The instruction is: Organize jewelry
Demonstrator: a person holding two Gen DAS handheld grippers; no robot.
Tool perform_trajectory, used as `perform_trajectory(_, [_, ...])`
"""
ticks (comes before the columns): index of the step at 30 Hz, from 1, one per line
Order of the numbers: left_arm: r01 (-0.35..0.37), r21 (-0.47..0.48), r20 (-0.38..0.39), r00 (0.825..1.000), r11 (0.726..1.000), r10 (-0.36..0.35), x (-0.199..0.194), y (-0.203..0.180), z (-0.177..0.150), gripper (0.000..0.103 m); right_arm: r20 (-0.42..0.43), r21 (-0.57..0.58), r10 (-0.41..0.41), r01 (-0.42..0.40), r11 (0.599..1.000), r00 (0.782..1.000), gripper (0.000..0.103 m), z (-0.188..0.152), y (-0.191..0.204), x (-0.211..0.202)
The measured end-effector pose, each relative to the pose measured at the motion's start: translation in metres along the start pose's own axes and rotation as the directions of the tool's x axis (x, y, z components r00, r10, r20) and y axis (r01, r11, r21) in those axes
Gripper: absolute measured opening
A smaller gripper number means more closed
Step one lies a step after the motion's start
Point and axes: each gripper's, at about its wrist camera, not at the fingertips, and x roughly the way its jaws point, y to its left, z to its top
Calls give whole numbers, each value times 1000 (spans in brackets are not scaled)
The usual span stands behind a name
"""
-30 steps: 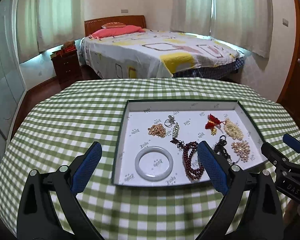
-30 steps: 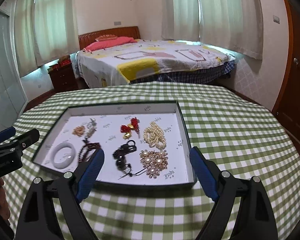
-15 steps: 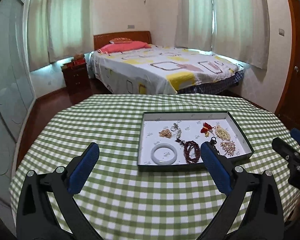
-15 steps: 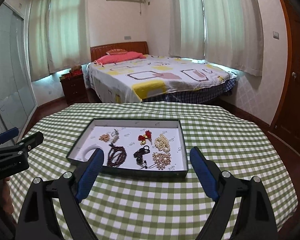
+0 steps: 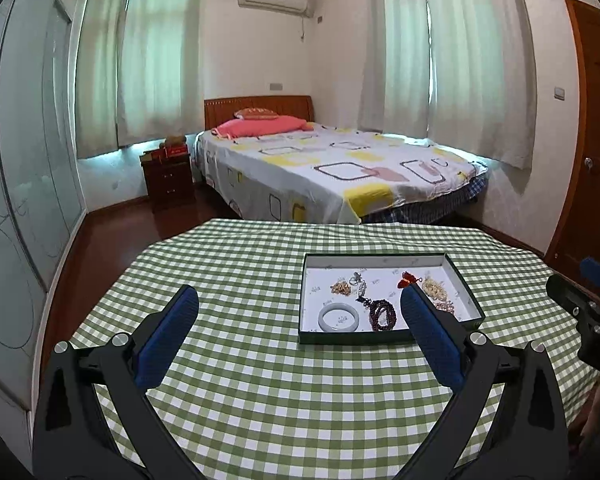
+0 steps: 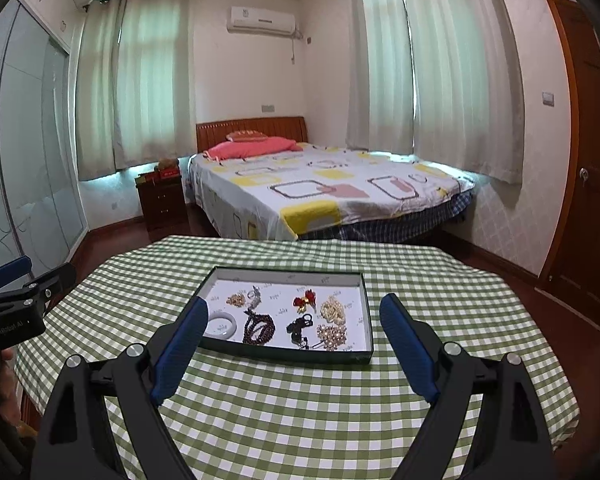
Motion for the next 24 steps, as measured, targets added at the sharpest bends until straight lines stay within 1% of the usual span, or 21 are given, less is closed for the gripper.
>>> perform_trajectory(8, [12, 5, 34, 999, 1000, -12, -22, -1, -2, 98, 34, 3, -5, 5, 1000, 999, 85, 0, 0, -18])
perform_trajectory(24, [15, -2, 43, 999, 1000, -15, -29, 1, -5, 98, 50, -1, -7, 8, 1000, 999, 85, -1, 3, -25])
